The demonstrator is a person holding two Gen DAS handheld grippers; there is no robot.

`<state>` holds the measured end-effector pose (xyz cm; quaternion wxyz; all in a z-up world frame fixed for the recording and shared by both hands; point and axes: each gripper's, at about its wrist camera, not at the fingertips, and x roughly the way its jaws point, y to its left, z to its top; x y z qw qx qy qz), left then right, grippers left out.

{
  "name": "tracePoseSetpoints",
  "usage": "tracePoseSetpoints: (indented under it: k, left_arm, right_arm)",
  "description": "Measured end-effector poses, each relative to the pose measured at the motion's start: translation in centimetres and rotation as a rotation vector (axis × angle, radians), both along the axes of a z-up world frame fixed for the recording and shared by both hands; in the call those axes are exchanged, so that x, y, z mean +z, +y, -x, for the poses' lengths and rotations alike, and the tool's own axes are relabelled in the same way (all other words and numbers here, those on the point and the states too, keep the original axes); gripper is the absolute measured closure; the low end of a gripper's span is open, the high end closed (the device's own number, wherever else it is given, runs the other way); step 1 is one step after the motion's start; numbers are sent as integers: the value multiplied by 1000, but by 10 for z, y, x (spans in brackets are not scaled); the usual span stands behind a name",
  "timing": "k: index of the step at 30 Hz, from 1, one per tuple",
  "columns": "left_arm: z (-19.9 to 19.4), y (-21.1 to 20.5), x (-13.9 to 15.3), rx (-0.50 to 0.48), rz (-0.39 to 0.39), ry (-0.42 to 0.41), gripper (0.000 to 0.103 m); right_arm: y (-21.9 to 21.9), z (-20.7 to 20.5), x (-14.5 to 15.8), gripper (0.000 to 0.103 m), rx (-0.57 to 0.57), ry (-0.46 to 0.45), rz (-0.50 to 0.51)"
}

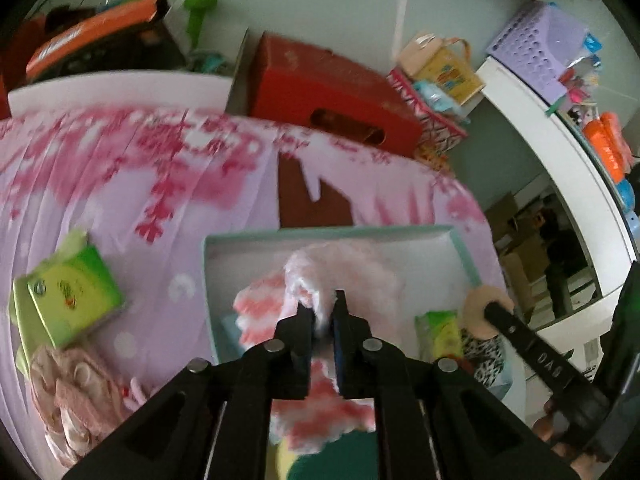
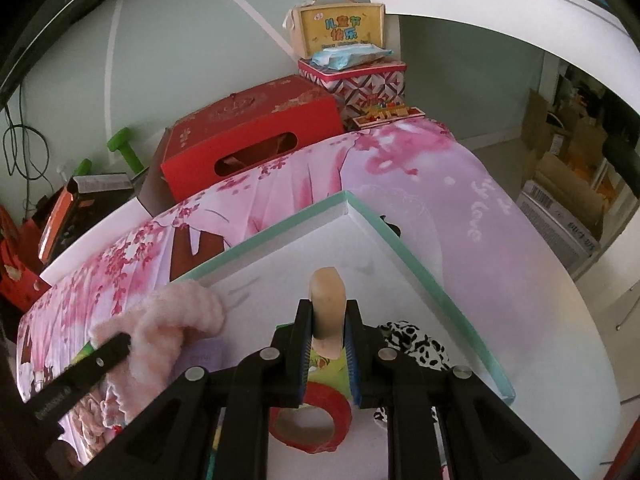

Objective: Organize soft objects
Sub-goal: 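Lower the pink towel and beige item into the tray and open both tools, then move both tools back to the pink cloth and red hair tie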

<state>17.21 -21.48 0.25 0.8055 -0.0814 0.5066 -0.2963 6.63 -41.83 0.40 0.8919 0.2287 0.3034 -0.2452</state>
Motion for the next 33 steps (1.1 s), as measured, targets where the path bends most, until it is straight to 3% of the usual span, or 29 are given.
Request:
tracePoseSetpoints:
  k: [3,6,9,11,12,16,20,25,33]
  left_arm:
    - [5,9,3,9,15,6,61]
    - [8,21,11,32,30,7,52]
    - [9,35,17,58,20,5,42]
    - [12,45,22,79,3,-5,38]
    - [12,50,24,86,-4,-9,35]
    - [18,69,26,116,-55,-37,24]
    - [22,86,20,146,-92,-30,19]
    - [29,103,12,188,-130,-29,5]
    - [37,138,6,273,-159,-16,3]
  right_arm:
    - [0,-1,0,84,4,2,-5]
    - [2,0,1,84,9,-5,-12]
    - [2,1,3,73,9,-6,-14]
    - [4,2,4,49,0,1,-11]
    - [5,3,4,44,-6,6,-8]
    - [8,6,5,40,-11,24,6]
    - [12,10,3,23,-17,58,24]
    - [12,16,-2,0,-39,83,24]
    - [19,17,-2,0,-45,108,33]
